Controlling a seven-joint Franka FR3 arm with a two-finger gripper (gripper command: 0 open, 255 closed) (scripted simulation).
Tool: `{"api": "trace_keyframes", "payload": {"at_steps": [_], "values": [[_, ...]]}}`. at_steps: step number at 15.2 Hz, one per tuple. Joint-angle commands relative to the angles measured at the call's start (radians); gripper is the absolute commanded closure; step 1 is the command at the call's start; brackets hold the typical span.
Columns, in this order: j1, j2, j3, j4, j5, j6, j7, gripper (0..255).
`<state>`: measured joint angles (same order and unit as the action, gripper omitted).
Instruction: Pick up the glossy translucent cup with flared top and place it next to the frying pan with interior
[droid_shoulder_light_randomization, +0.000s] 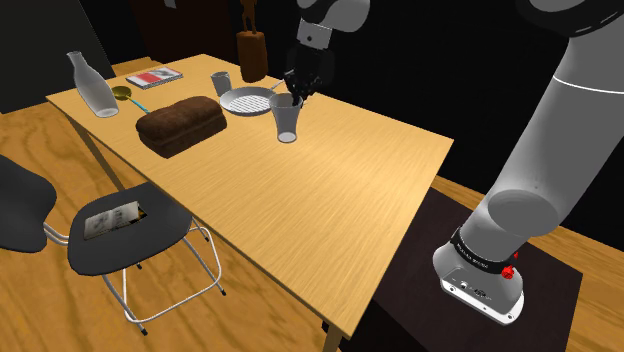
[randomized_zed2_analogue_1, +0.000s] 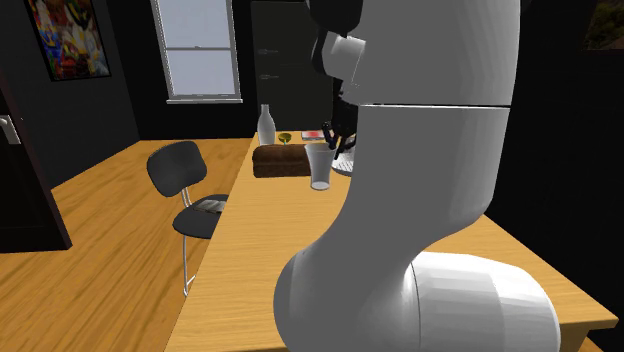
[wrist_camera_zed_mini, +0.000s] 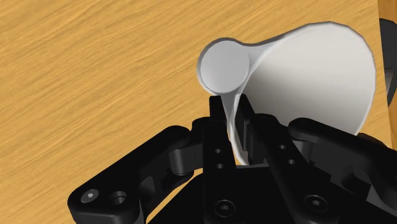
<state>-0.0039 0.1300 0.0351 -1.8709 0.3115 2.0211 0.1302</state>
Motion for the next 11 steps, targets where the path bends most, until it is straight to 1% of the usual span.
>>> {"api": "trace_keyframes", "payload": {"at_steps": [1,11], "values": [[0.000,-0.007,0.000,0.021,-0.004,-0.028,0.009,255],[-0.003,-0.029,-0.003,0.127,-0.017,-0.151,0.044,255]]}}
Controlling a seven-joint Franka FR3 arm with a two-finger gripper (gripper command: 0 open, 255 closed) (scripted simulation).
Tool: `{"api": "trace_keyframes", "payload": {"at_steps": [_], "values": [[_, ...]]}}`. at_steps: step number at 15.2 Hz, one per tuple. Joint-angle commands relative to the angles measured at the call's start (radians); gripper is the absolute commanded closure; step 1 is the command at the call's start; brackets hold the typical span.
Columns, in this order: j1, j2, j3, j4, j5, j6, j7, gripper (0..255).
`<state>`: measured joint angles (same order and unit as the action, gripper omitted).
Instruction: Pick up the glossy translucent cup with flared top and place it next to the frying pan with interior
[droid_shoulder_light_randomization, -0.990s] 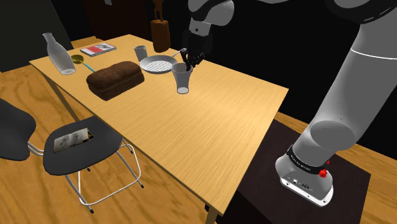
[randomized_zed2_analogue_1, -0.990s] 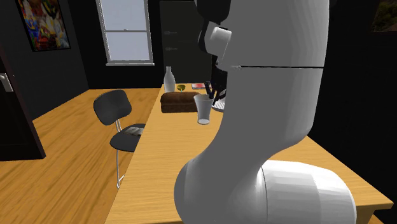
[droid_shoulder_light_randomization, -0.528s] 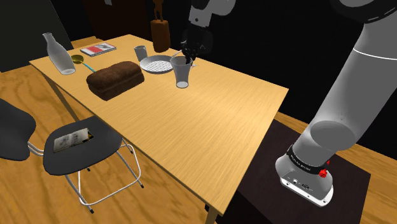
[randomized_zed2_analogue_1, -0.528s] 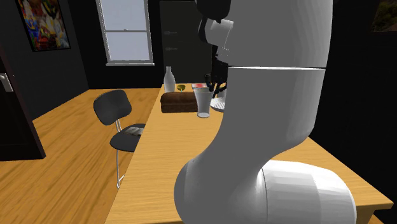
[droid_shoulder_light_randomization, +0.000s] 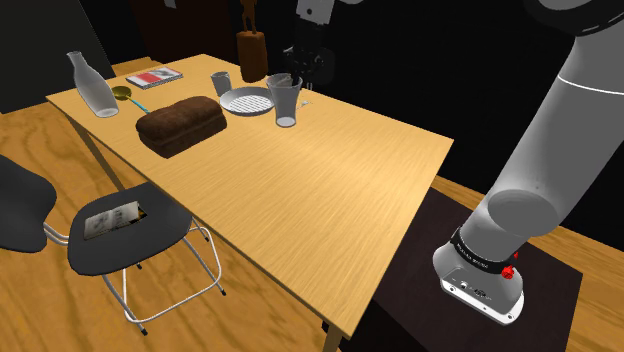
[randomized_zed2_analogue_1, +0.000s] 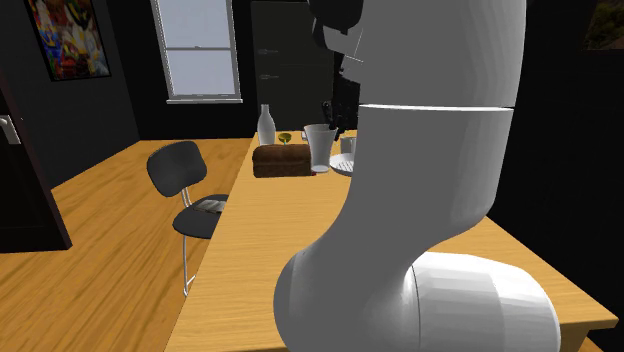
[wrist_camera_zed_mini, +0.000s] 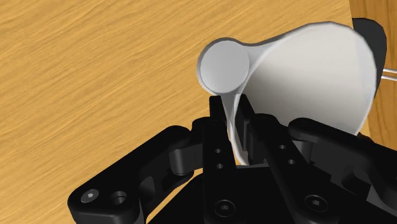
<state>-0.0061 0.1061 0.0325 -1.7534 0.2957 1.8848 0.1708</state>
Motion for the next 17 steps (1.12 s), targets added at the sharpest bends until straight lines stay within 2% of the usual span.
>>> {"api": "trace_keyframes", "payload": {"at_steps": [1,5,12,17], "values": [[-0.001,-0.006,-0.001,0.021,-0.002,-0.027,0.006,255],[-0.002,-0.008,-0.002,0.070,-0.006,-0.076,0.019,255],[-0.064,0.207,-0.041,0.291,0.000,-0.110,-0.077,255],[-0.115,0.396,-0.057,0.522,0.006,-0.169,-0.127,255]]}}
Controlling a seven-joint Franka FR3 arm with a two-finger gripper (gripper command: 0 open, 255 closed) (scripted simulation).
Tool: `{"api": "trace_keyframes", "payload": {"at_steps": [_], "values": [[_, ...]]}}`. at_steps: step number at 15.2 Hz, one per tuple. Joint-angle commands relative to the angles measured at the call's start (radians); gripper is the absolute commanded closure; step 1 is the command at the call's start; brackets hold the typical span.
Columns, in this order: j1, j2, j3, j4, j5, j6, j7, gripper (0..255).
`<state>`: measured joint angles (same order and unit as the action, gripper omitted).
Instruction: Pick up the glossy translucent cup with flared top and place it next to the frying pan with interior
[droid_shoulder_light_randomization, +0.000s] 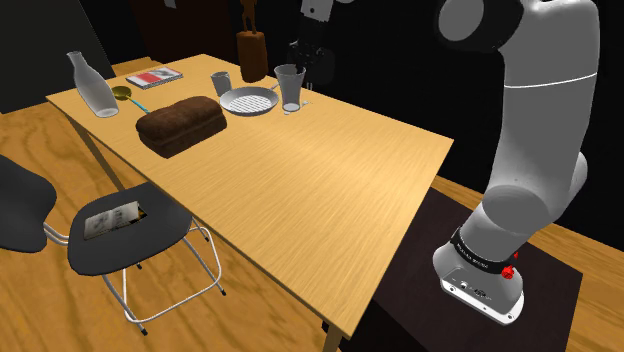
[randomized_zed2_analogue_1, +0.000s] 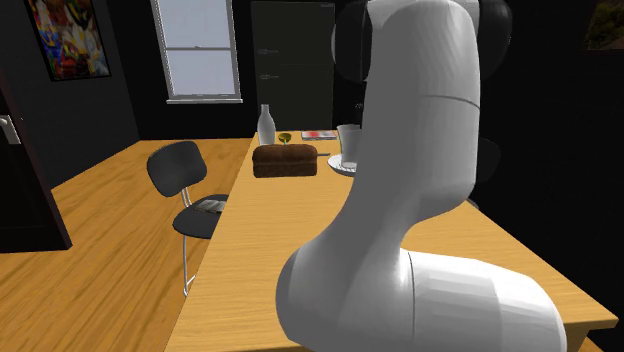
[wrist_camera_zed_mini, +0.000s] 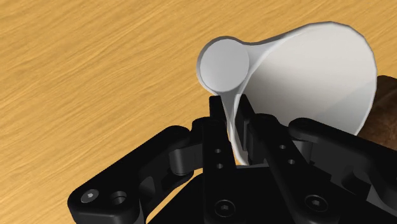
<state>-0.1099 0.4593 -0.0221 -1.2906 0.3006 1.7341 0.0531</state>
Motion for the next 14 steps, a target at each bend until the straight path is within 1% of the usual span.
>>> {"api": "trace_keyframes", "payload": {"at_steps": [1,3,5,6,10,14], "values": [[-0.022,0.086,-0.005,0.117,0.002,-0.036,-0.016,255],[-0.044,0.185,-0.007,0.255,0.004,-0.080,-0.027,255],[-0.070,0.311,-0.005,0.445,0.004,-0.147,-0.029,255],[-0.073,0.331,-0.004,0.477,0.004,-0.159,-0.028,255],[-0.069,0.308,-0.006,0.384,0.006,-0.092,-0.046,255],[-0.065,0.298,-0.007,0.313,0.008,-0.034,-0.062,255]]}}
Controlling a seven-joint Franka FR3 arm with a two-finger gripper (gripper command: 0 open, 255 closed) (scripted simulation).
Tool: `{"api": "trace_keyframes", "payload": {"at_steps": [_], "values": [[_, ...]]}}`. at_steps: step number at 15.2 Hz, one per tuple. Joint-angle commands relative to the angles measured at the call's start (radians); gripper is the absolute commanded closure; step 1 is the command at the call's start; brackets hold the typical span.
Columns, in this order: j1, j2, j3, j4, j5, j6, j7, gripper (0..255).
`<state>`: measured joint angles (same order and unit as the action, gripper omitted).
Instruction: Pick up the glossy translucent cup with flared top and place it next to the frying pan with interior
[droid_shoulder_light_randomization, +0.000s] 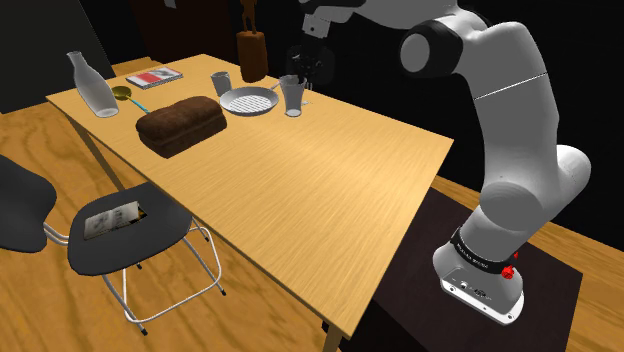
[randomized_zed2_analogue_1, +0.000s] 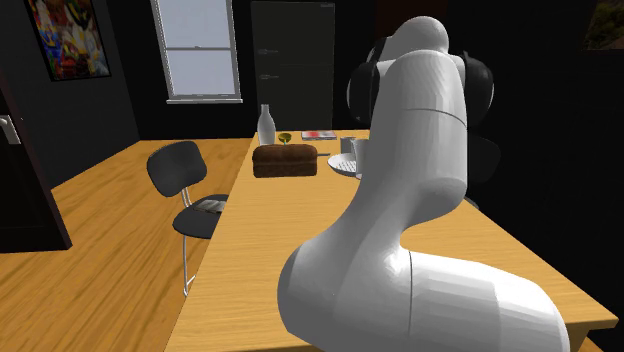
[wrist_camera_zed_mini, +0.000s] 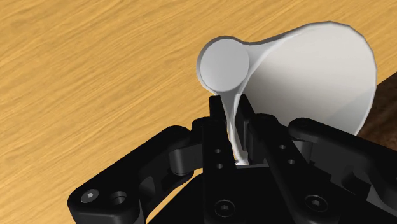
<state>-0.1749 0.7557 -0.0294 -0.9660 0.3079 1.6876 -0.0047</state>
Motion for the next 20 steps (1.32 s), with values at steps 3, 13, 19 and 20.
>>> {"api": "trace_keyframes", "payload": {"at_steps": [3,13,19,20], "values": [[0.002,-0.001,0.000,-0.055,0.003,0.053,-0.015,255],[0.007,0.015,0.001,-0.160,0.011,0.170,-0.048,255],[0.007,0.018,0.001,-0.167,0.012,0.180,-0.051,255],[0.007,0.018,0.001,-0.167,0.012,0.180,-0.051,255]]}}
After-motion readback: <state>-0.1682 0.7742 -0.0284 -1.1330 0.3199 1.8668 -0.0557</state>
